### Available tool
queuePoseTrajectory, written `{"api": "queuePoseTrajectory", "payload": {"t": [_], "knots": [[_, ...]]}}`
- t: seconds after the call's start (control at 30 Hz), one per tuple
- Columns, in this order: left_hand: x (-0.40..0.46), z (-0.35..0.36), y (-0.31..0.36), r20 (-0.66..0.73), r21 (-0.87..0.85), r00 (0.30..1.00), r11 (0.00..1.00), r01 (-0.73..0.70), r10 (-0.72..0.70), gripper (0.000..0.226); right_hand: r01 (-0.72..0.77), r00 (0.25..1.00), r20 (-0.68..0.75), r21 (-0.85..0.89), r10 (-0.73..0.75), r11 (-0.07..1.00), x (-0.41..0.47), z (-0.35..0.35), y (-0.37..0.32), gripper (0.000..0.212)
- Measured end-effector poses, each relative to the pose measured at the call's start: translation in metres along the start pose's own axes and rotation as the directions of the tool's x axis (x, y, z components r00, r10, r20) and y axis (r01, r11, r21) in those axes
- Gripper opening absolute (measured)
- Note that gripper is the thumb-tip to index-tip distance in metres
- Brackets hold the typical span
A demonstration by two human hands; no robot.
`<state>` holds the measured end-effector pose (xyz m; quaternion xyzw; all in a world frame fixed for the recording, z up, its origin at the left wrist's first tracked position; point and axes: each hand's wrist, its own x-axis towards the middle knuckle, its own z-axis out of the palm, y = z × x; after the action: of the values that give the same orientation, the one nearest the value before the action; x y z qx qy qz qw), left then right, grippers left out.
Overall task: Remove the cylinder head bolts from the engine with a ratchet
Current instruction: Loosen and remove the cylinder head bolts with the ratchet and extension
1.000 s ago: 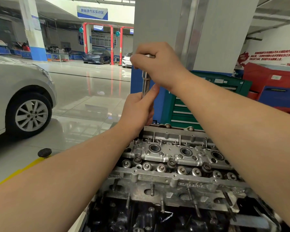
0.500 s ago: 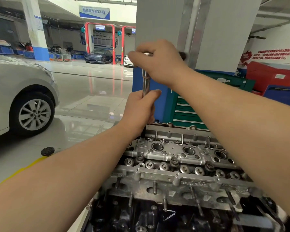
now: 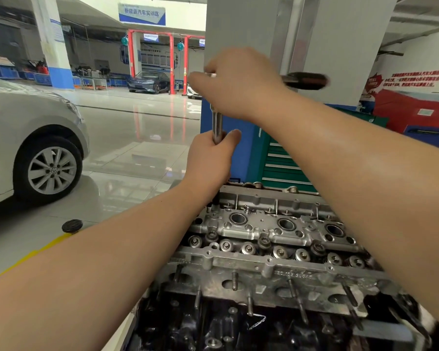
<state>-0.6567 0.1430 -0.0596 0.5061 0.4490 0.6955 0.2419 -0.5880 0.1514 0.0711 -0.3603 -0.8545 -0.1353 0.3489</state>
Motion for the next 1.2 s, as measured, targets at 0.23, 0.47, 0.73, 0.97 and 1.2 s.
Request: {"api": "queuePoseTrajectory", "payload": {"t": [0.23,0.47,0.73,0.97,1.2], "knots": [[-0.003,0.002,0.0,0.028,0.096,0.998,0.994,-0.053,0.051,0.047,-0.015,0.981,-0.188,0.202,0.054,0.979,-0.014,0.007,0.01,0.042],[-0.006,0.003,0.002,-0.129,0.204,0.975,0.967,-0.154,0.182,0.047,-0.119,0.982,-0.175,-0.251,0.076,0.961,0.0,0.003,-0.004,0.038],[-0.008,0.003,0.005,-0.113,0.151,0.985,0.982,-0.116,0.134,0.051,0.002,1.0,-0.023,0.544,0.012,0.839,-0.011,0.005,0.008,0.028],[-0.007,0.001,0.004,-0.139,0.273,0.953,0.936,-0.223,0.268,0.017,-0.139,0.988,-0.109,-0.336,0.108,0.932,0.005,-0.002,-0.009,0.032],[-0.006,0.003,0.005,-0.129,0.201,0.975,0.968,-0.152,0.18,0.039,-0.007,1.0,-0.016,-0.035,0.007,0.999,0.0,0.003,0.006,0.042]]}}
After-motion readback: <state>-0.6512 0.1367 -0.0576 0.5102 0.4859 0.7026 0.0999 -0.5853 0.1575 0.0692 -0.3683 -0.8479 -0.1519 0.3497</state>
